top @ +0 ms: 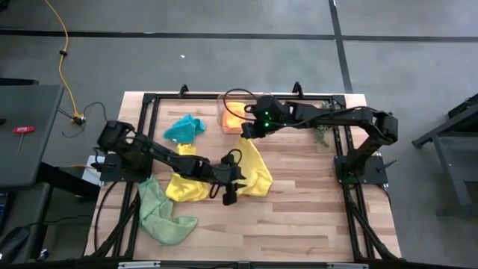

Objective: Fold microfiber towels
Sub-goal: Fold the right yellow microfiber towel

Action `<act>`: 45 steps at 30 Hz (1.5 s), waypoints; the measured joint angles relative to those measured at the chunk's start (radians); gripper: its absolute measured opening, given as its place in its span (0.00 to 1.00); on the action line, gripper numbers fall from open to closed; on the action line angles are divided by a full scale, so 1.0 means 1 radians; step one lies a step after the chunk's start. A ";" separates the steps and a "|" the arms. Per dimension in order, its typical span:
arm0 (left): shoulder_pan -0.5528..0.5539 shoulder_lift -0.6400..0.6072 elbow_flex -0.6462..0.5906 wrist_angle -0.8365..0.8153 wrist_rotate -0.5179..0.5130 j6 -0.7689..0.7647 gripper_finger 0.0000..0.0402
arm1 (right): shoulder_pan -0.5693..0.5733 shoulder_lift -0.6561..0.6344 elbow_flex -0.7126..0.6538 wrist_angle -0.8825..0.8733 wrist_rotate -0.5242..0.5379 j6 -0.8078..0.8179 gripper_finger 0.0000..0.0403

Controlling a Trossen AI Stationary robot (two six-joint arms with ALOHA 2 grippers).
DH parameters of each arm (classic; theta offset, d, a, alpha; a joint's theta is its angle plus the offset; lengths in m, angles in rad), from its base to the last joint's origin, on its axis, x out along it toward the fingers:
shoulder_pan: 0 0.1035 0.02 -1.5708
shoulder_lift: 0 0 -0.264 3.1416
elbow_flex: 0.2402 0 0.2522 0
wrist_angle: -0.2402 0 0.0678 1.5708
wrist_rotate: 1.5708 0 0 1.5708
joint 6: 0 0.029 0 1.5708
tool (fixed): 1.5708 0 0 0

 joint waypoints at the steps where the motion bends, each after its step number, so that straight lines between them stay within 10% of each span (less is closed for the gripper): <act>1: -0.003 0.013 0.000 0.005 -0.004 0.011 0.33 | -0.002 0.000 0.000 0.000 0.000 0.001 0.00; 30: -0.072 0.217 0.058 0.103 -0.406 0.356 0.50 | -0.003 0.000 0.000 0.030 0.022 -0.006 0.00; 45: 0.001 0.211 0.058 0.043 -0.362 0.328 0.07 | -0.002 0.000 0.000 0.059 0.022 -0.005 0.00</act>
